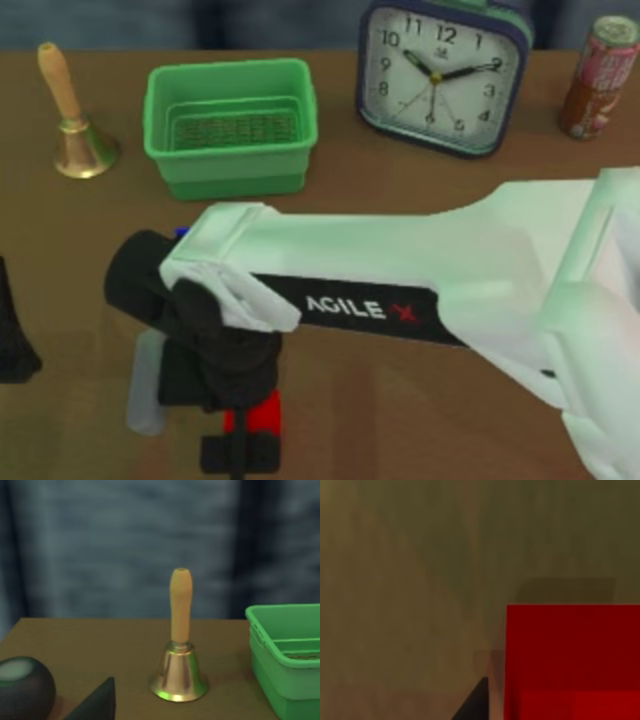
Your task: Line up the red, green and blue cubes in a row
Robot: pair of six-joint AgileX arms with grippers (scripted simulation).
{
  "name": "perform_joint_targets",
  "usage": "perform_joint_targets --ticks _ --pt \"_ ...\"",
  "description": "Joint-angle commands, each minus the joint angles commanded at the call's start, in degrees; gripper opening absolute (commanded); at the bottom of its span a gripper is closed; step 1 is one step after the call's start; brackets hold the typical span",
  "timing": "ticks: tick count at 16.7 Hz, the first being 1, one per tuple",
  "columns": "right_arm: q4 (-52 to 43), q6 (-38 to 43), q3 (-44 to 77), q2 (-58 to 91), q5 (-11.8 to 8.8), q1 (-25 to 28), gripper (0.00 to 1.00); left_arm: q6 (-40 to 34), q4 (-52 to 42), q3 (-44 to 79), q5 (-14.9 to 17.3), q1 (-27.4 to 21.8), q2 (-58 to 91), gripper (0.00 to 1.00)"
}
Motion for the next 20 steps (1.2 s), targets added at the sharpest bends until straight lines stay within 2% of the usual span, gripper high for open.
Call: perform_joint_targets --ticks 1,2,11,17,20 --pt "0.00 0.00 0.00 0.00 0.00 0.00 0.98 0.00 0.00 0.00 0.00 0.00 0.00 1.00" --pt "0.00 0.00 0.00 0.00 0.00 0.00 1.00 0.00 0.00 0.00 0.00 0.00 0.00 1.00" --pt "-0.21 -0.05 0.21 -0.05 0.00 -0.05 1.00 0.00 0.00 0.00 0.00 0.00 0.00 1.00" --pt "-11.03 -0.17 8.00 -2.60 -0.05 0.22 1.00 0.00 0.00 0.00 0.00 0.00 0.00 1.00" --pt "-13.56 -0.23 9.99 -3.60 -0.04 0.26 1.00 0.00 0.00 0.00 0.00 0.00 0.00 1.00"
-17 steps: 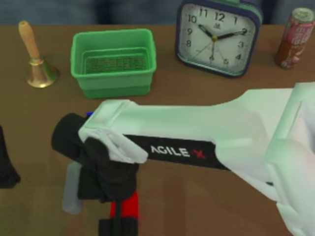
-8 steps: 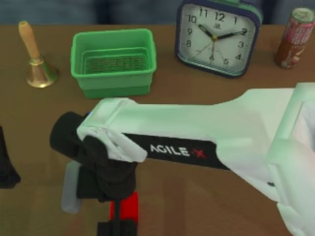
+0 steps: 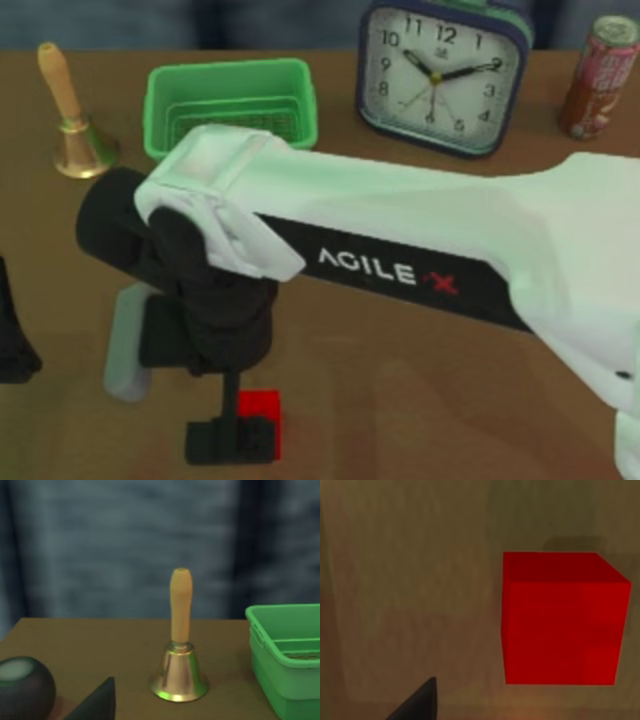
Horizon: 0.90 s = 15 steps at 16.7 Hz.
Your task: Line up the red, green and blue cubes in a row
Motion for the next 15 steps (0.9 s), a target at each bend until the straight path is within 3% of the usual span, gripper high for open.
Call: perform_joint_targets --ticks 4,7,11,15 --pt "0.16 0.07 -0.12 0.20 0.01 -0.34 1.00 0.00 0.00 0.00 0.00 0.00 0.00 1.00" --pt "0.32 2.44 -0.23 0.20 0.07 -4.17 1.00 0.00 0.00 0.00 0.00 0.00 0.00 1.00" --pt "0.79 9.88 -0.83 0.11 0.23 -16.11 1.00 0.00 0.00 0.00 0.00 0.00 0.00 1.00" --pt "1.18 19.57 -2.10 0.14 0.41 -32.91 1.00 0.00 0.00 0.00 0.00 0.00 0.00 1.00"
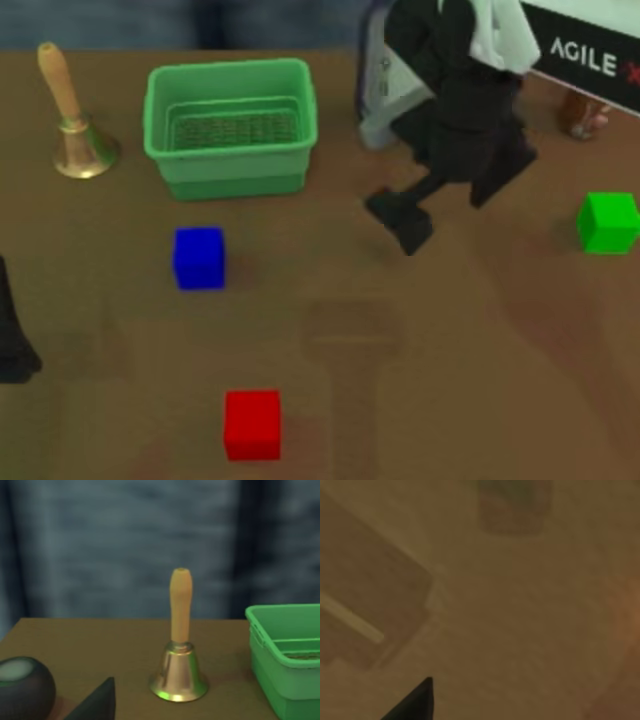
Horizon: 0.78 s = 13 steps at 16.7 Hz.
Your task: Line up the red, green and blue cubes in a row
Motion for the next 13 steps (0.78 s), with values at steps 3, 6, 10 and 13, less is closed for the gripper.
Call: perform_joint_targets --ticks 3,6,10,13 --pt "0.36 7.13 -0.98 -0.09 0.20 -12.65 1.00 0.00 0.00 0.00 0.00 0.00 0.00 1.00" --pt "0.91 12.77 -1.63 -0.48 0.35 -21.34 1.00 0.00 0.00 0.00 0.00 0.00 0.00 1.00" --pt "1.27 15.27 -1.86 -0.78 0.38 -24.56 1.00 0.00 0.00 0.00 0.00 0.00 0.00 1.00" --pt "1.20 15.16 -1.73 -0.58 0.41 -24.42 1.00 0.00 0.00 0.00 0.00 0.00 0.00 1.00"
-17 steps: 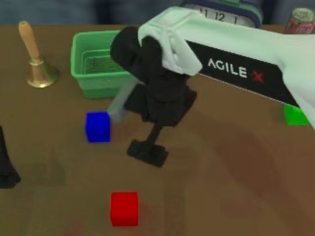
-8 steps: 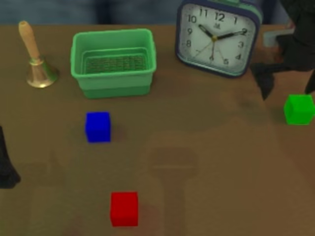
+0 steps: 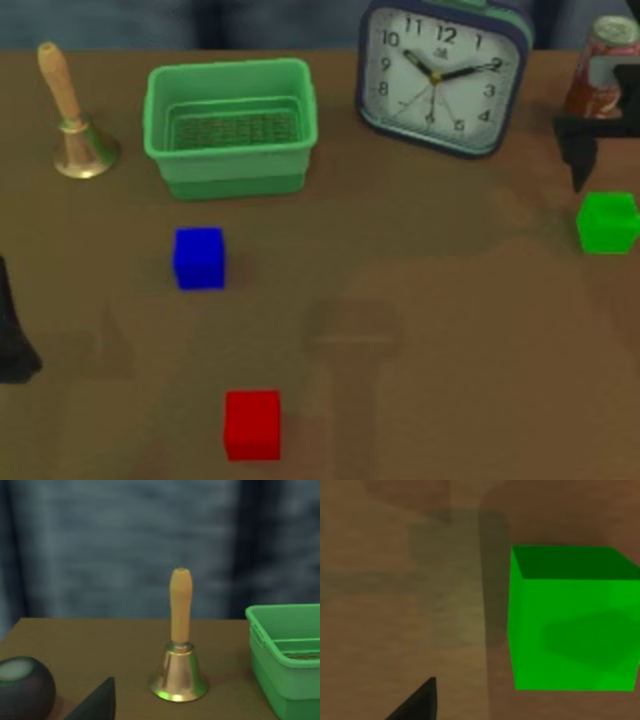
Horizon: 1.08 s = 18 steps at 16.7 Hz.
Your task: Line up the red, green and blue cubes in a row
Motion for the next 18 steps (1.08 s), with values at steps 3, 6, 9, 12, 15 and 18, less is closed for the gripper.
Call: perform_joint_targets --ticks 3,6,9,12,15,18 --pt "2.31 0.13 -1.60 0.71 -0.02 -0.11 1.00 0.00 0.00 0.00 0.00 0.00 0.00 1.00" --pt "8.78 0.18 -5.66 2.84 0.01 -0.09 1.00 0.00 0.00 0.00 0.00 0.00 0.00 1.00" --pt "15.16 0.23 -9.73 5.02 0.03 -0.07 1.00 0.00 0.00 0.00 0.00 0.00 0.00 1.00" --pt "16.83 0.25 -10.97 5.71 0.04 -0.06 1.00 0.00 0.00 0.00 0.00 0.00 0.00 1.00" --pt "16.83 0.25 -10.97 5.71 0.04 -0.06 0.92 0.00 0.00 0.00 0.00 0.00 0.00 1.00" --pt "16.83 0.25 -10.97 5.71 0.04 -0.06 0.70 0.00 0.00 0.00 0.00 0.00 0.00 1.00"
